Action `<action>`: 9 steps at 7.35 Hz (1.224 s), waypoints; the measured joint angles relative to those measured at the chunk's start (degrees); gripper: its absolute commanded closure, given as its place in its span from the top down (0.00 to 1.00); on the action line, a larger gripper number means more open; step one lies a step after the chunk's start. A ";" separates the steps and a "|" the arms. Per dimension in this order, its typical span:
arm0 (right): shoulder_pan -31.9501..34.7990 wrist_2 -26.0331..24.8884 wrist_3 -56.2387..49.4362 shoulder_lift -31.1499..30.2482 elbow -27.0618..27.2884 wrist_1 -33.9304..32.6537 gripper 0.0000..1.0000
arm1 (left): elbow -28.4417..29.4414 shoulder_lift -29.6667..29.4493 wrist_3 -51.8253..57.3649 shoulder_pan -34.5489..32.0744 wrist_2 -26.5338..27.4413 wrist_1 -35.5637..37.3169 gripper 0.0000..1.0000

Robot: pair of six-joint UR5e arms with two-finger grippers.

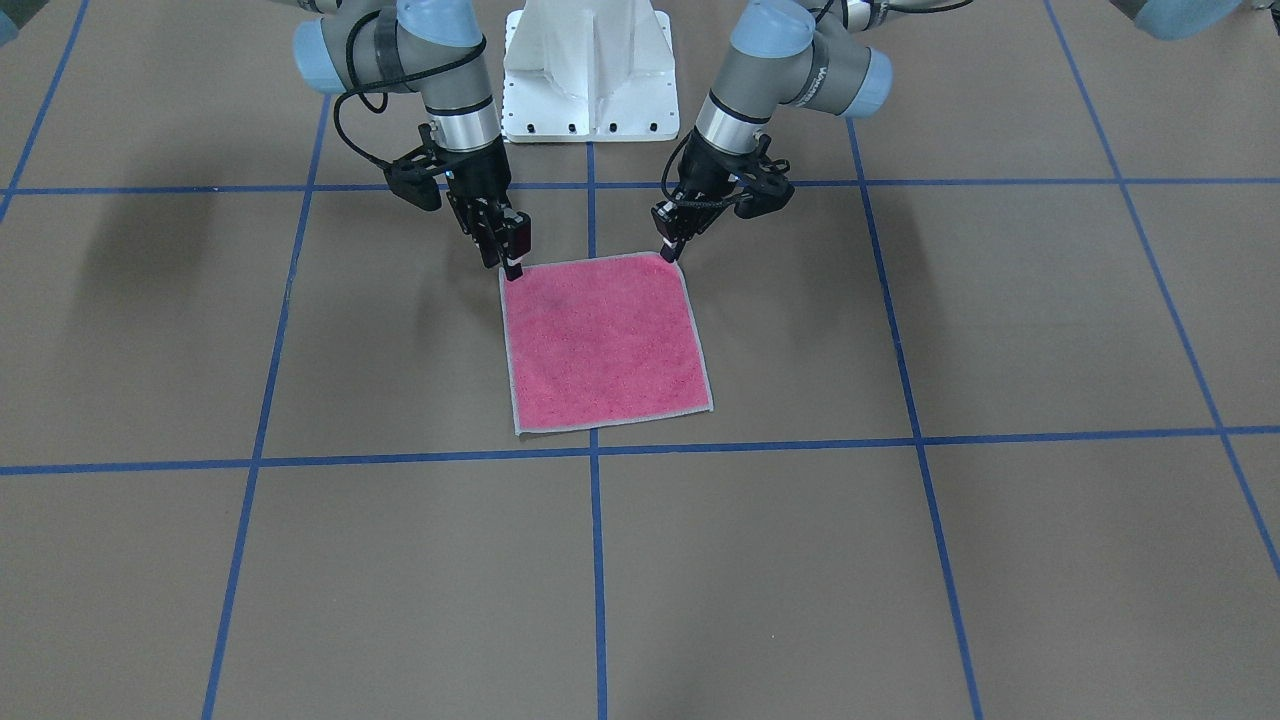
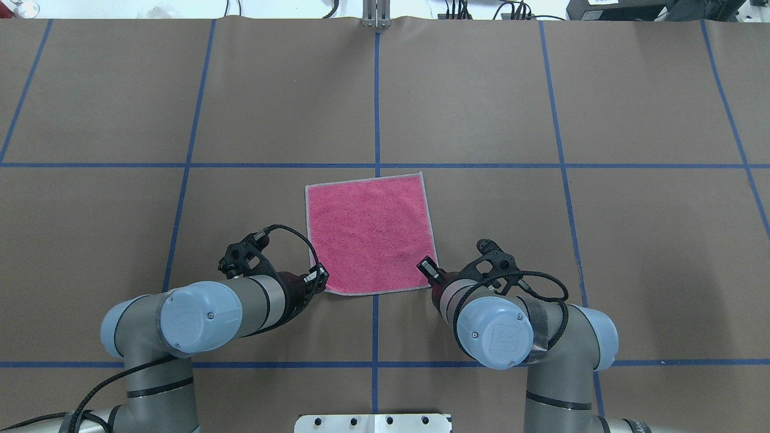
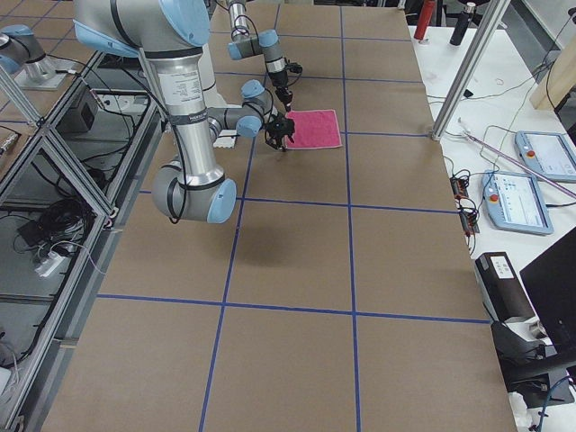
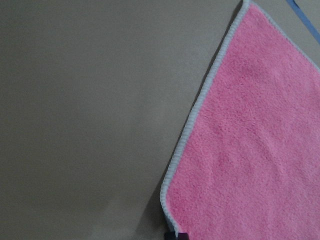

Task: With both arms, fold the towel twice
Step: 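Close both grippers on the near corners of the towel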

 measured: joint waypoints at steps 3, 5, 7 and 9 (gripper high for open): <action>0.06 0.09 -0.39 0.10 -0.18 -0.19 0.38 | 0.00 0.16 0.00 0.00 0.02 0.00 0.00; 0.07 0.02 0.12 0.12 -0.20 -0.15 0.25 | 0.00 0.29 0.00 0.00 0.10 0.00 0.00; 0.08 -0.08 0.38 0.21 -0.24 -0.04 0.16 | 0.00 0.33 0.00 0.04 0.16 0.00 0.00; 0.07 -0.46 0.44 0.31 0.10 0.11 0.00 | -0.03 0.33 0.00 0.06 0.17 0.00 0.00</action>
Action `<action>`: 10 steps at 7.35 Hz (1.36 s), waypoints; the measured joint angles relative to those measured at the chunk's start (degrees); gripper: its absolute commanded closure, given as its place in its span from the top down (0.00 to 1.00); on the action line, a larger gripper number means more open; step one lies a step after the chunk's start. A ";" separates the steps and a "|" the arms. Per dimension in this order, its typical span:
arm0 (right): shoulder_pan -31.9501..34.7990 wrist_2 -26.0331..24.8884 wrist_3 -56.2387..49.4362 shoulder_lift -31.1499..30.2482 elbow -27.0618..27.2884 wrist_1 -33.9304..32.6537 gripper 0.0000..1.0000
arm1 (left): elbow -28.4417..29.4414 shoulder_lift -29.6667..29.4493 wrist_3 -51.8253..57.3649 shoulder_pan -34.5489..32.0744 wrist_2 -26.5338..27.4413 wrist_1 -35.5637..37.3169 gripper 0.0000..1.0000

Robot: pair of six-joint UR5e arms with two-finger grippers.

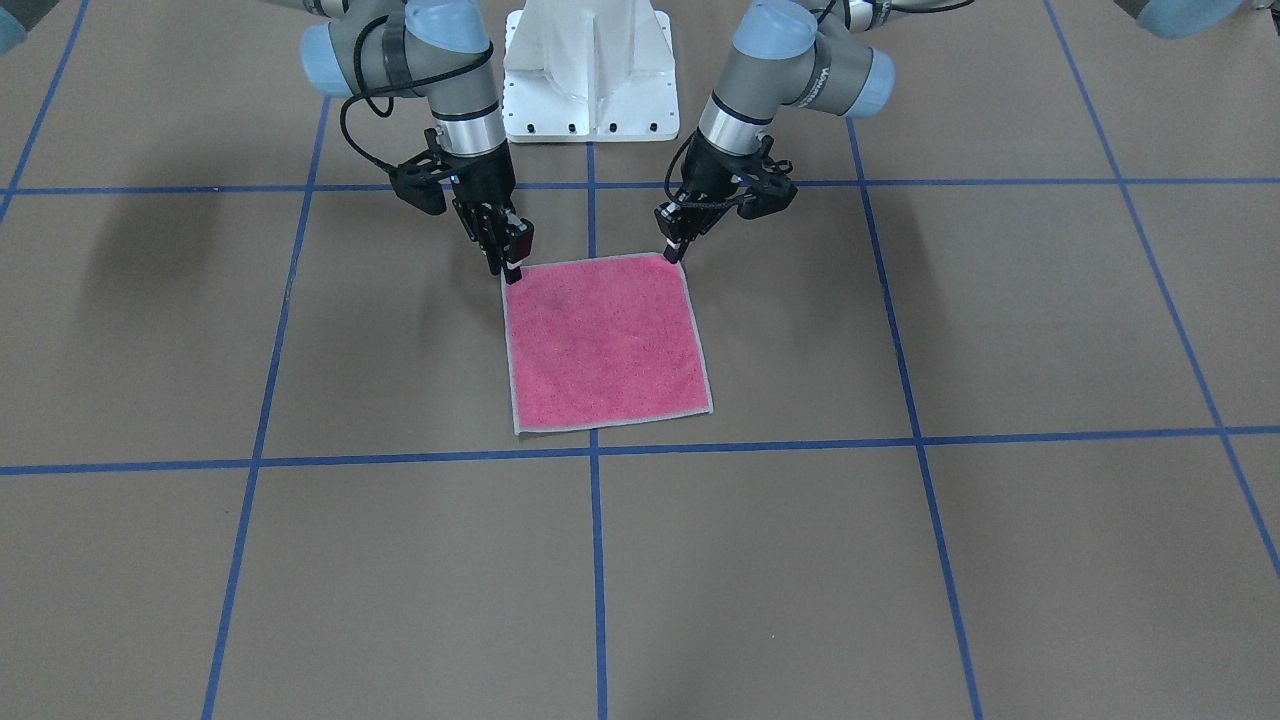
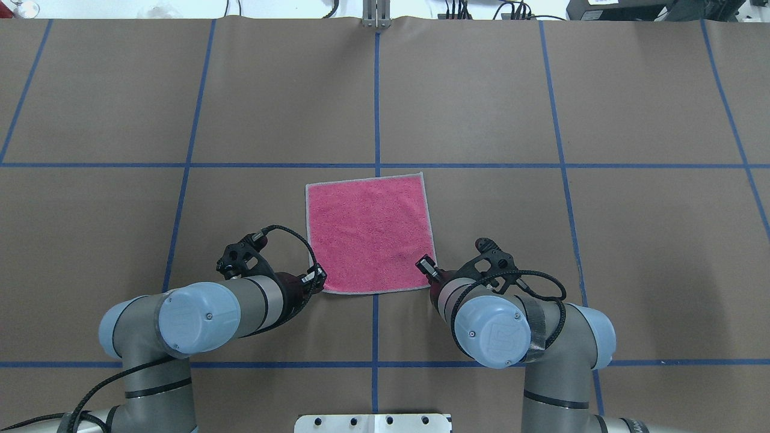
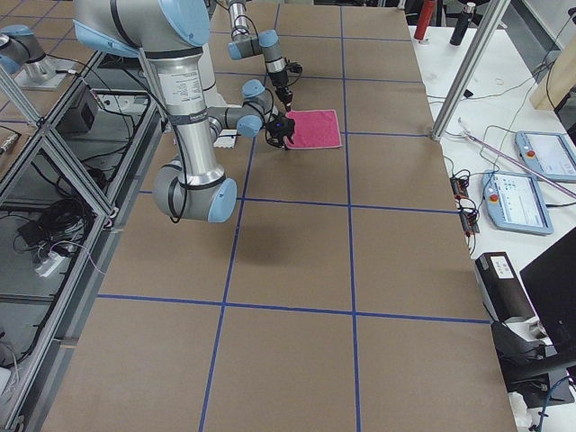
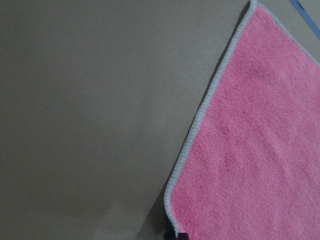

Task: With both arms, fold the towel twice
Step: 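Close both grippers on the near corners of the towel, then lift the near edge with both grippers and fold it over the far edge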

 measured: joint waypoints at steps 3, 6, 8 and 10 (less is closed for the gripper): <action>0.00 -0.52 0.07 0.03 0.15 0.31 0.00 | 0.03 -0.09 0.00 -0.05 0.00 0.00 0.00; 0.17 -1.27 -0.02 0.00 0.70 0.42 0.00 | -0.29 -0.28 0.40 -0.06 -0.05 0.00 0.00; 0.19 -1.56 -0.16 -0.81 4.74 0.02 0.00 | -2.59 -0.17 0.79 -0.17 -0.96 0.04 0.00; -1.11 -1.56 -0.19 -2.48 9.75 -0.28 0.00 | -5.48 0.04 0.94 -0.82 -3.09 0.20 0.00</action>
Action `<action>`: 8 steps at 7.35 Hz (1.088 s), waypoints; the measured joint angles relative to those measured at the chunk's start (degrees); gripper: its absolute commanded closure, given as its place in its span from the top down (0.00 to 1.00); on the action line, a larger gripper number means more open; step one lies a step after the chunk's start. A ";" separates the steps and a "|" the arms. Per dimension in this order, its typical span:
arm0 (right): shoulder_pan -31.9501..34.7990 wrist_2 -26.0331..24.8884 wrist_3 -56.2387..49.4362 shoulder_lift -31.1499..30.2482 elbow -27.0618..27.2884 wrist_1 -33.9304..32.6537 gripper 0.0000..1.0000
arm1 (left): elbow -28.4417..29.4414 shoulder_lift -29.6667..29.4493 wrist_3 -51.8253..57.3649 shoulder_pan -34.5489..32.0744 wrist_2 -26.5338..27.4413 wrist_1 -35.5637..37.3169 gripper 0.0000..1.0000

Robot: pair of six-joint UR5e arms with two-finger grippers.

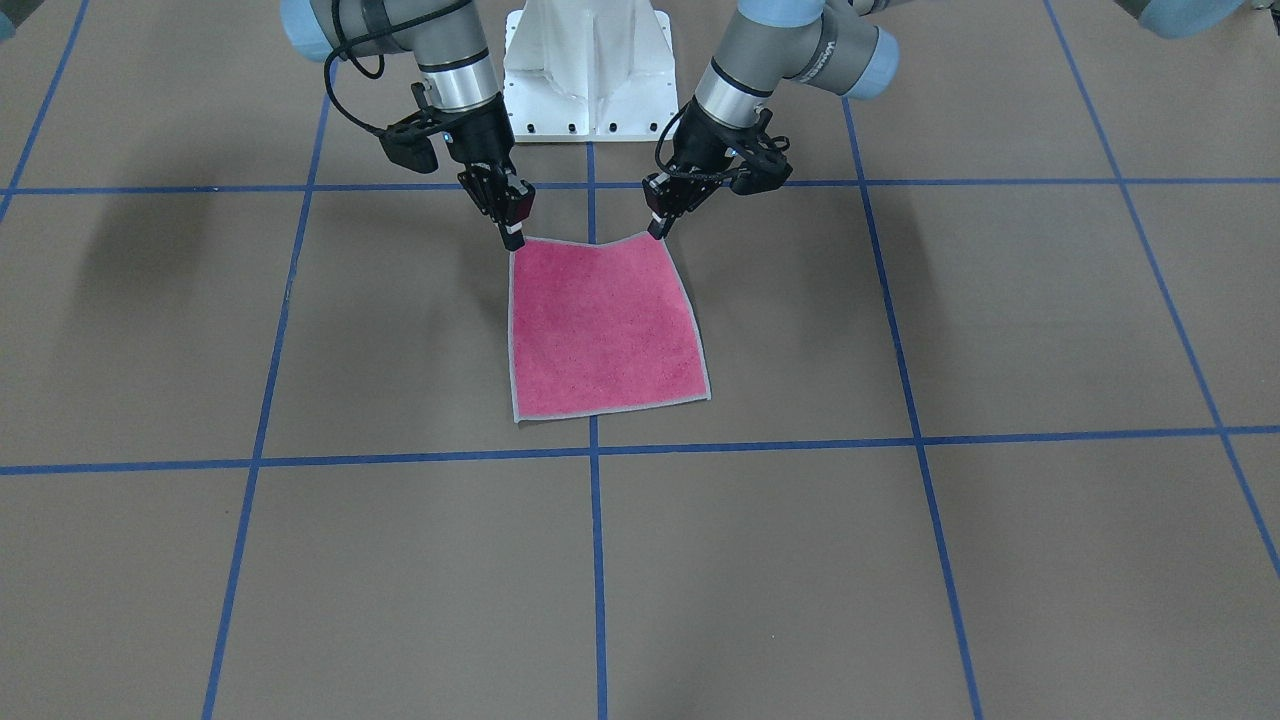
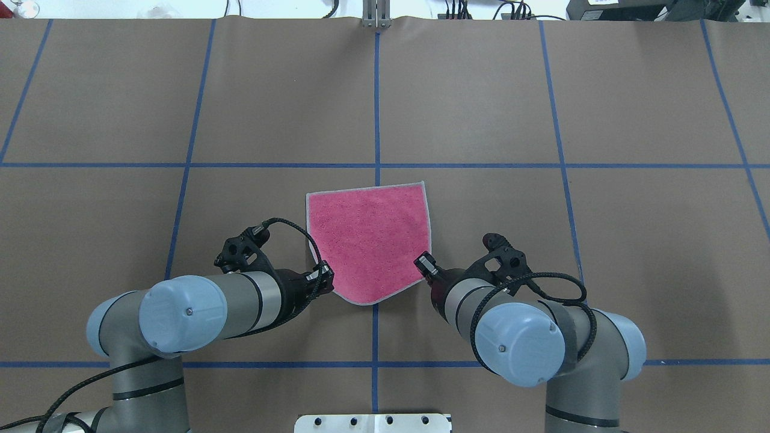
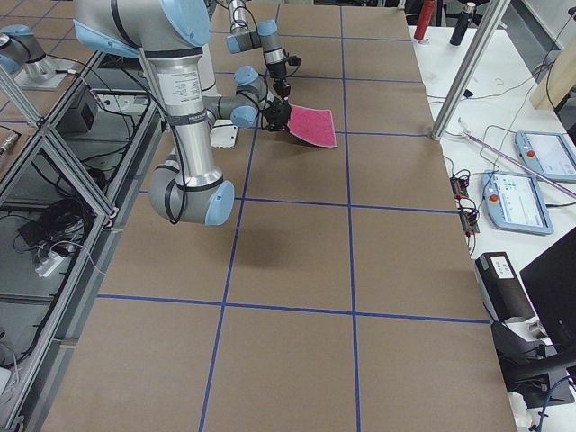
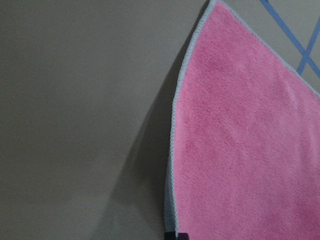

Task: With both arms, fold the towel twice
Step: 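Lift the near edge with both grippers and fold it over the far edge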

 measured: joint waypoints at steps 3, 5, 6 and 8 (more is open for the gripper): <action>-1.90 -0.32 -0.01 -2.19 6.74 -1.31 0.00 | -4.43 1.47 3.70 -0.48 -2.46 0.11 0.00; -2.27 -0.48 -0.17 -2.28 6.40 -2.95 0.00 | -4.51 1.67 4.34 -0.72 -2.53 0.14 0.00; -2.29 -0.83 -0.39 -2.06 4.55 -3.03 0.00 | -3.48 1.47 4.37 -0.97 -2.36 0.15 0.00; -1.57 -2.03 -0.63 -1.65 1.77 -2.71 0.00 | -0.16 0.30 4.40 -1.95 -2.15 0.15 0.00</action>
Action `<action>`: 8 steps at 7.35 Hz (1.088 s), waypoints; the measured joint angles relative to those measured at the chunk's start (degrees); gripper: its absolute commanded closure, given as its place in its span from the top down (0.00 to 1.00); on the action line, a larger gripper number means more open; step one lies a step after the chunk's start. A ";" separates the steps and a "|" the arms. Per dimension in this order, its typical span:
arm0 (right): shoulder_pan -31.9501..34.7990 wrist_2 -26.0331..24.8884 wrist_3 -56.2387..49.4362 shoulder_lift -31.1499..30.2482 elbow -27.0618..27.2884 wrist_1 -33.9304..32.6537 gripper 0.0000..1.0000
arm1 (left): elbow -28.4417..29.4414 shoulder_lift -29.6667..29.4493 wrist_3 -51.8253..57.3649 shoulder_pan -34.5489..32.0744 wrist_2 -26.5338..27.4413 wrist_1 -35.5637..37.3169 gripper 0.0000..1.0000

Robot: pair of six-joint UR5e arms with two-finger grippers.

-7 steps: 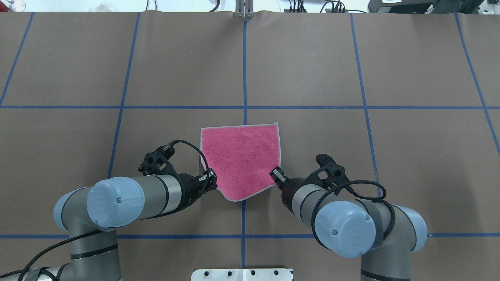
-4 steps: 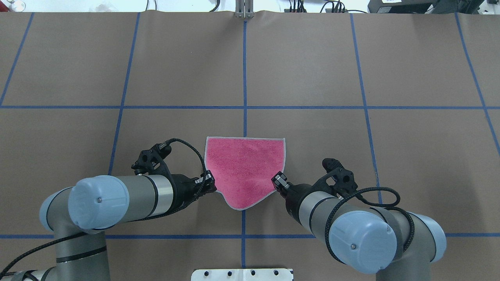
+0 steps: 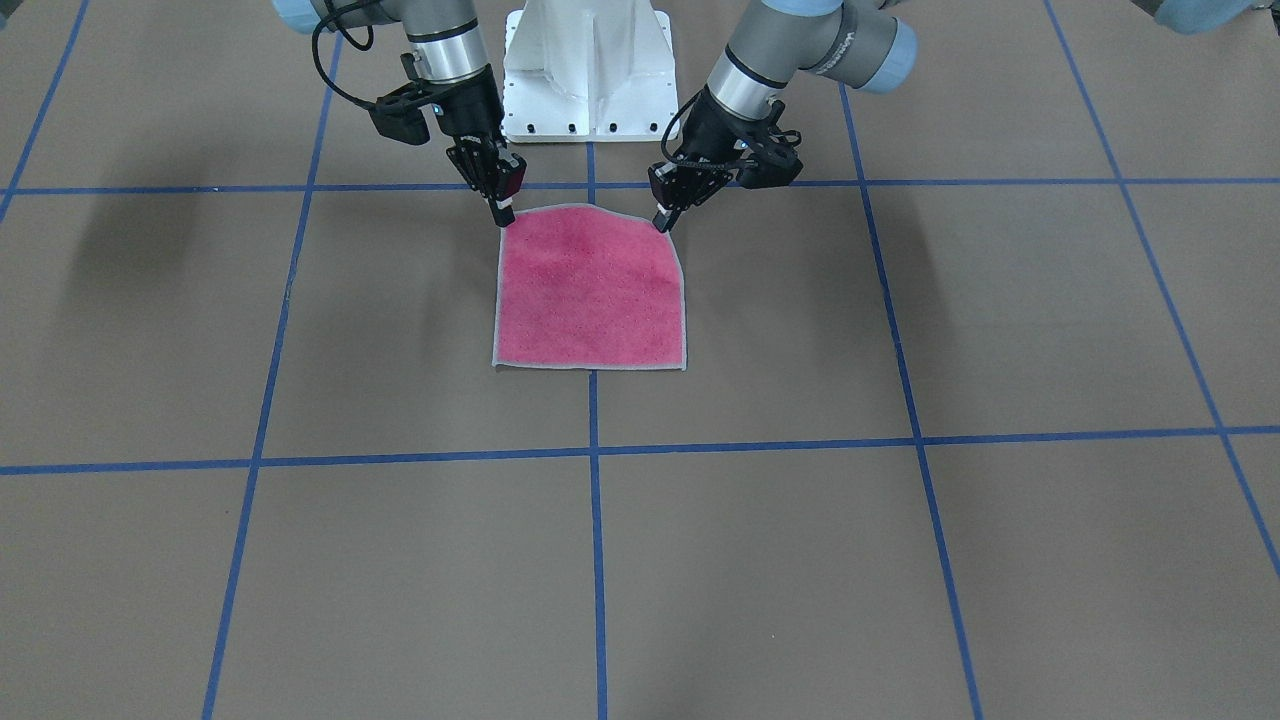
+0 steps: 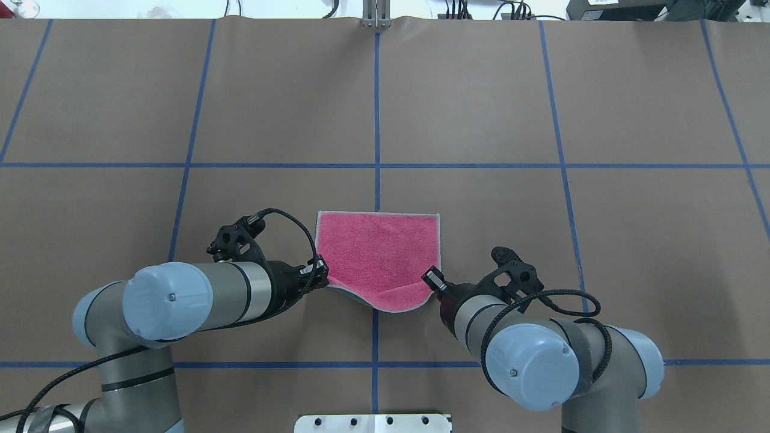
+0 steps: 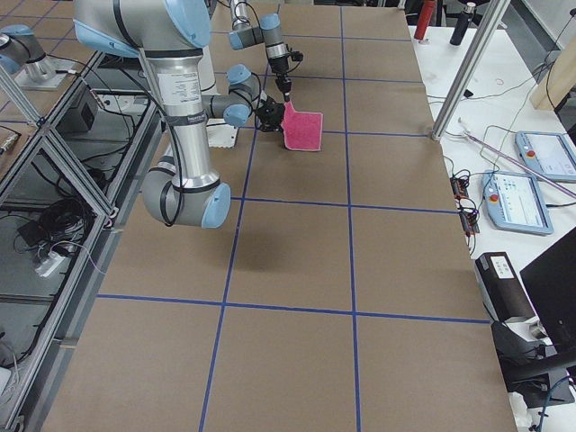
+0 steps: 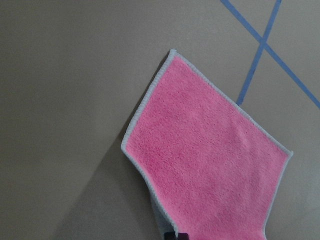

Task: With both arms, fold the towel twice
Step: 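Lift the near edge with both grippers and fold it over the far edge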

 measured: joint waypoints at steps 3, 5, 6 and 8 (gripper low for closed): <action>2.63 -0.41 -0.18 2.30 -2.73 0.09 0.00 | 3.72 -2.68 0.02 -2.03 0.00 0.00 0.00; 4.49 -0.37 -0.28 3.62 -4.28 0.09 0.00 | 4.20 -3.00 0.06 -2.97 -0.01 0.00 0.00; 5.16 -0.35 -0.30 3.86 -4.84 0.09 0.00 | 4.39 -3.06 0.06 -3.29 0.00 0.00 0.00; 5.95 -0.34 -0.28 4.09 -5.82 0.09 0.00 | 5.09 -3.12 0.04 -4.10 0.03 -0.04 0.00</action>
